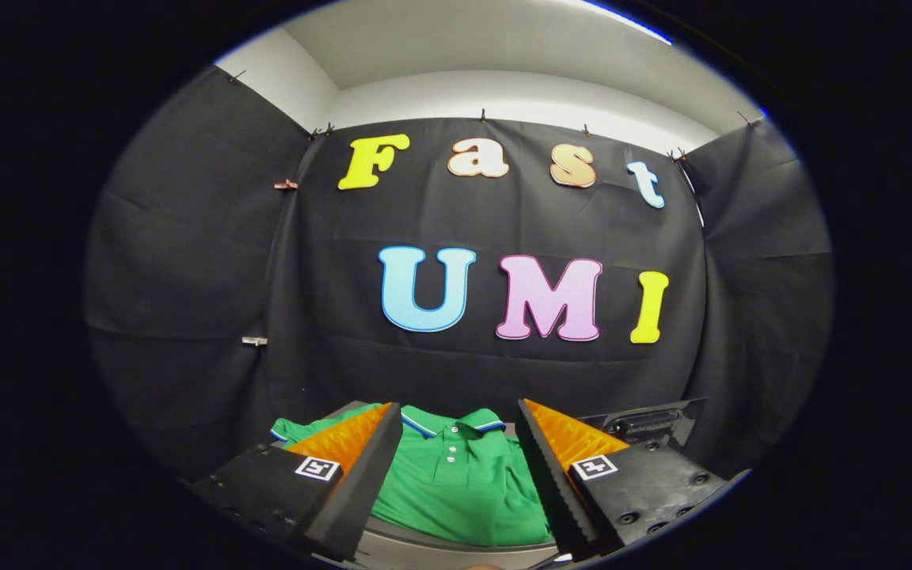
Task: Put the clothes into the washing machine and then close the washing machine lid.
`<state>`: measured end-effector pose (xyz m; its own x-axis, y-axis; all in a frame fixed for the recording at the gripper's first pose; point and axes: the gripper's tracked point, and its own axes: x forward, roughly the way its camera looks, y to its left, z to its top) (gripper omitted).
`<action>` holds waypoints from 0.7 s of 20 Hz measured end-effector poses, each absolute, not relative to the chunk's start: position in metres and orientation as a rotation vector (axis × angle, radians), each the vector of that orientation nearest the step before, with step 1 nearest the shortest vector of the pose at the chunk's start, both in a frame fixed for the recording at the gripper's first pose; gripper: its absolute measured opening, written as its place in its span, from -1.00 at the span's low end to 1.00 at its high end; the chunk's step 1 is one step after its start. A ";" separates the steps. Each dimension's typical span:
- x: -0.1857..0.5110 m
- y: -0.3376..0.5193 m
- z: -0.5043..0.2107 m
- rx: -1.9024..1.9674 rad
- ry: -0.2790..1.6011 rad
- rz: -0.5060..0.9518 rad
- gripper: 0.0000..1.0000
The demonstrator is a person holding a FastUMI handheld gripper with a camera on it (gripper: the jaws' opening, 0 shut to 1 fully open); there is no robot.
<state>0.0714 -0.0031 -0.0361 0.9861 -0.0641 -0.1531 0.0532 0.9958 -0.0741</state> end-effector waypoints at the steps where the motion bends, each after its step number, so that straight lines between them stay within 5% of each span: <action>1: 0.077 -0.004 -0.039 -0.068 0.177 -0.065 0.81; 14: 0.108 -0.006 -0.173 0.037 0.737 -0.080 0.82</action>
<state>0.1079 -0.0061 -0.1734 0.7373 -0.0594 -0.6729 0.0855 0.9963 0.0057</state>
